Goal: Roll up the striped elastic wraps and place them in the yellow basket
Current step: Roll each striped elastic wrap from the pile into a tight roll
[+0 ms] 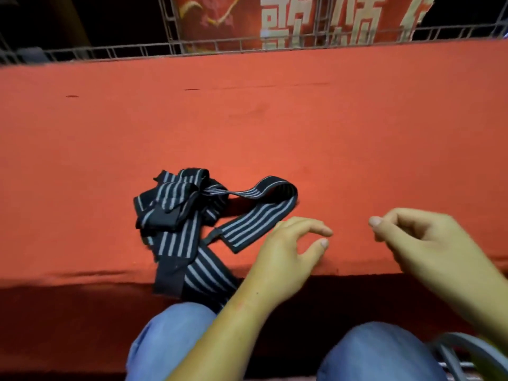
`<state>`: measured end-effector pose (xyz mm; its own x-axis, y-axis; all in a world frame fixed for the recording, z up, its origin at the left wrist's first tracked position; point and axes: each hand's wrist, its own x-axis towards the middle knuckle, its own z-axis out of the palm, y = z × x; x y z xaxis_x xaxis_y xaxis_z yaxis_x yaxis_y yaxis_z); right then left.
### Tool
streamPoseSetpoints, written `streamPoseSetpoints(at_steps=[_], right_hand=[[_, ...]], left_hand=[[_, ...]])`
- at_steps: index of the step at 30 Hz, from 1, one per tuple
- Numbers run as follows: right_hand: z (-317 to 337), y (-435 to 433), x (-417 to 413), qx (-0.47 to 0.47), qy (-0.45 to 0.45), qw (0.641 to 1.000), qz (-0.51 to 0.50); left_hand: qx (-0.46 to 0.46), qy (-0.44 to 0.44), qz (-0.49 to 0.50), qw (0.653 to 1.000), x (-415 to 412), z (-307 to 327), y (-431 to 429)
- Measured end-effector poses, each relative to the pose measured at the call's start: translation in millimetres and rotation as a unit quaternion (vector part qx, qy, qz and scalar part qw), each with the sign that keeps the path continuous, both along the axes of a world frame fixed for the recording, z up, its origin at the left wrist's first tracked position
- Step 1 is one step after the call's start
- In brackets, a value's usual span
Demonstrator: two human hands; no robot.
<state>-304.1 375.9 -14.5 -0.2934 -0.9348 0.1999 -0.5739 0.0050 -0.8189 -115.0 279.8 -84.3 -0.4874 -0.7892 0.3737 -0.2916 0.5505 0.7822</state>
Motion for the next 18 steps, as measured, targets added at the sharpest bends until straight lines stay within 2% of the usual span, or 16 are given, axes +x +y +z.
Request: streamPoseSetpoints(at_steps=[5, 8, 11, 13, 18], right_hand=[[-38.1, -41.7, 50.5, 0.004, -0.116, 0.993, 0.03], [-53.1, -63.9, 77.7, -0.002, -0.171, 0.984, 0.041], [-68.4, -86.3, 102.8, -0.006, -0.233, 0.971, 0.048], [-79.9, -103.0, 118.6, -0.005, -0.283, 0.958, 0.051], [-96.7, -138.3, 143.8, 0.022, -0.349, 0.932, 0.091]], left_hand=[[0.006, 0.02, 0.069, 0.997, 46.4, -10.4, -18.1], [-0.043, 0.007, 0.133, 0.99, 71.0, -17.7, -34.4], [-0.085, 0.046, 0.241, 0.966, 93.7, -14.6, -57.7], [-0.079, 0.061, 0.303, 0.948, 106.0, -6.5, -75.0], [-0.036, -0.013, 0.44, 0.897, 138.5, 0.1, -126.4]])
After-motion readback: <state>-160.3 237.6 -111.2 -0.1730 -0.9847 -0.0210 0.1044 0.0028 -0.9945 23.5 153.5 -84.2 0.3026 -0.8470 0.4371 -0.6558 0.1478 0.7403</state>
